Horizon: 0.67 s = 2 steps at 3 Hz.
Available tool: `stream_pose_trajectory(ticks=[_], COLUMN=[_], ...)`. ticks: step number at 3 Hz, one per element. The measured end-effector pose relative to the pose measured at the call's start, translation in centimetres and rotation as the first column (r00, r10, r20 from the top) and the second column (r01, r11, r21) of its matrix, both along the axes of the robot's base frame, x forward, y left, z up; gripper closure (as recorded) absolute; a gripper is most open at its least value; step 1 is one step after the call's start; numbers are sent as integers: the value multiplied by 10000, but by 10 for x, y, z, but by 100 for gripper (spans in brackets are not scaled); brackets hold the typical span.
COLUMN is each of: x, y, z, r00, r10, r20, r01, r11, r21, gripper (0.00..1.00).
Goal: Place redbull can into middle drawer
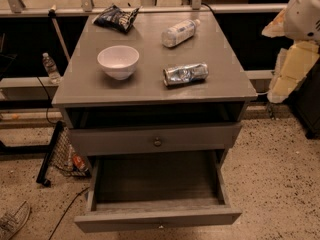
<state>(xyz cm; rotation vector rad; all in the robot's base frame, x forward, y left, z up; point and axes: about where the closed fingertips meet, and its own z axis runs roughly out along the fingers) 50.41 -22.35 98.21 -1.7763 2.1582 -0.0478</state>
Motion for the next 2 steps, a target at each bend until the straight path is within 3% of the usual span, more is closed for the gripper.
stream_pose_trajectory(ticks=[2], x=[57], y=[5], z=[-18], r00=[9991], r10=[426], r20=[16], r01=[-426], r11=[9991], r21=[13], gripper=[0])
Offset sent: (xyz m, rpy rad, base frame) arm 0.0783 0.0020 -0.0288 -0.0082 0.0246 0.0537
